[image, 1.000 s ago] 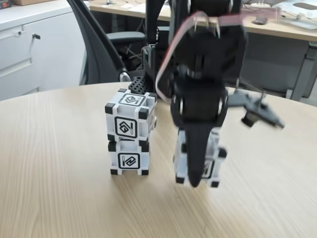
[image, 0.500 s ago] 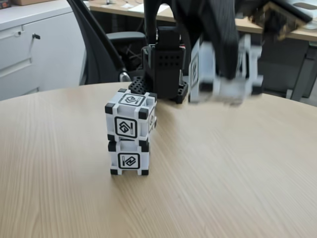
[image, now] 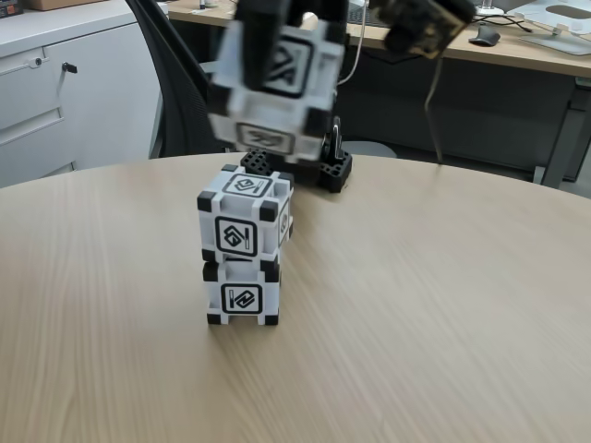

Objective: Stack cubes from left to right.

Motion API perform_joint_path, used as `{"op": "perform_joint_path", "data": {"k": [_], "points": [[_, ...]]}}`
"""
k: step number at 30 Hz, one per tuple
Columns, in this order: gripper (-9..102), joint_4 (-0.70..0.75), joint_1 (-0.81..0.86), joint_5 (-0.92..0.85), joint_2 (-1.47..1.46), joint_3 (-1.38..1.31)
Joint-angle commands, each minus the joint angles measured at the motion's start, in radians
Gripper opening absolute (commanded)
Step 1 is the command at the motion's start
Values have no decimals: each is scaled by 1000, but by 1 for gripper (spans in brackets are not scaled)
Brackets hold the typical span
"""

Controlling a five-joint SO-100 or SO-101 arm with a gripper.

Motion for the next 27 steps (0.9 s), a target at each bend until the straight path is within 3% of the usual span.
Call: {"op": "perform_joint_path", "data": {"k": [1, 6, 14, 27], "points": [[0, 3, 37, -3, 35, -46], [0, 55, 48, 32, 37, -40], [0, 337, 29, 94, 37, -54], [0, 356, 46, 60, 18, -40]]}}
